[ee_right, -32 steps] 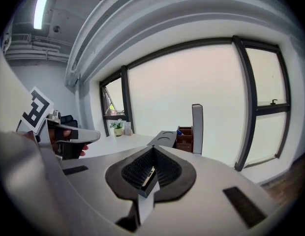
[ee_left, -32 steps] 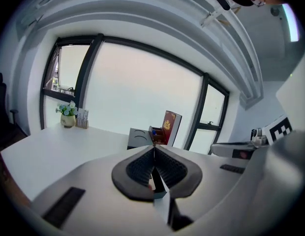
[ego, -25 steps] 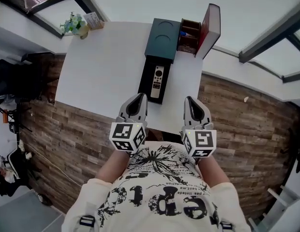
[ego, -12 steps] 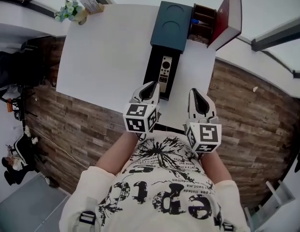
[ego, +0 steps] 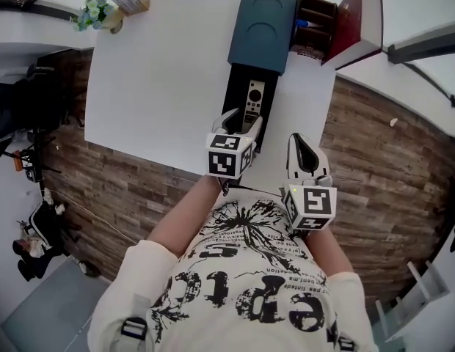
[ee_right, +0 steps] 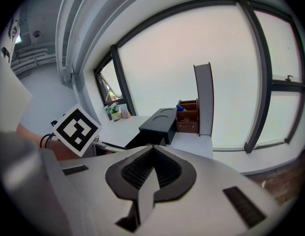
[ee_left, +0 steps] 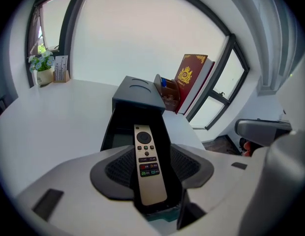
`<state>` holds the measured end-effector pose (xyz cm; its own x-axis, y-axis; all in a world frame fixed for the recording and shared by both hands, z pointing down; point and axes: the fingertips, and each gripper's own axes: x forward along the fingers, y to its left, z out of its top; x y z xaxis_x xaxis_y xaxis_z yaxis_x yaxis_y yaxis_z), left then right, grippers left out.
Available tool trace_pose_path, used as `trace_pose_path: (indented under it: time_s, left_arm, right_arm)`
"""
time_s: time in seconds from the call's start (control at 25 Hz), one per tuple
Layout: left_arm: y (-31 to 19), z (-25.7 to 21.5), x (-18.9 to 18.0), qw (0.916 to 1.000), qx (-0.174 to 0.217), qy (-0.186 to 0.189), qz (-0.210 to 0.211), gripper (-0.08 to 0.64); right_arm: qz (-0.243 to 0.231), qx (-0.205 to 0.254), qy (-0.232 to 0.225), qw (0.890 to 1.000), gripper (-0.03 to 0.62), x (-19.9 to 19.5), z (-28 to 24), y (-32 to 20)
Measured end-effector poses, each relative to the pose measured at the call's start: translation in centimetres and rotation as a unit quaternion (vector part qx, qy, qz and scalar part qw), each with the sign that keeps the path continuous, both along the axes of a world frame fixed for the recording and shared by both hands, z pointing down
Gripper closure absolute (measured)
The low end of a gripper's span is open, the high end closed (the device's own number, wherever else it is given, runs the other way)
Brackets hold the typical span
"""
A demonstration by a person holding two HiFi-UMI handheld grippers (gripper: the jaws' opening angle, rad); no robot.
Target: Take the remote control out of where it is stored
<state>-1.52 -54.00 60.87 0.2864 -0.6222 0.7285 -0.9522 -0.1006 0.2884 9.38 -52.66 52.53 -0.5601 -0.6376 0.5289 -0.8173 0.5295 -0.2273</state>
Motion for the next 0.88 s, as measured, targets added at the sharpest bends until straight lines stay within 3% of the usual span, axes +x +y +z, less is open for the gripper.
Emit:
trace_pose_path:
  time_s: [0.28, 0.64, 0.88]
  left_arm:
    - [-1.5, 2.5, 0.1, 0.9979, -0.063, -0.011, -0.006, 0.295]
    - [-1.4, 5.2, 0.0, 0.9915, -0.125, -0.031, -0.019, 0.288]
    - [-1.3, 6.4, 0.1, 0.9880, -0.114, -0.104, 0.002, 0.288]
  right_arm:
    - [0.005, -0.007, -0.001, 1.000, 0.591, 0.6, 0.5, -0.9]
    - [0.020, -0.027, -0.006, 0.999, 0.591, 1.6, 1.7, -1.2]
    - [0.033, -0.042, -0.020, 0.998, 0.591, 2.0, 2.4, -2.0]
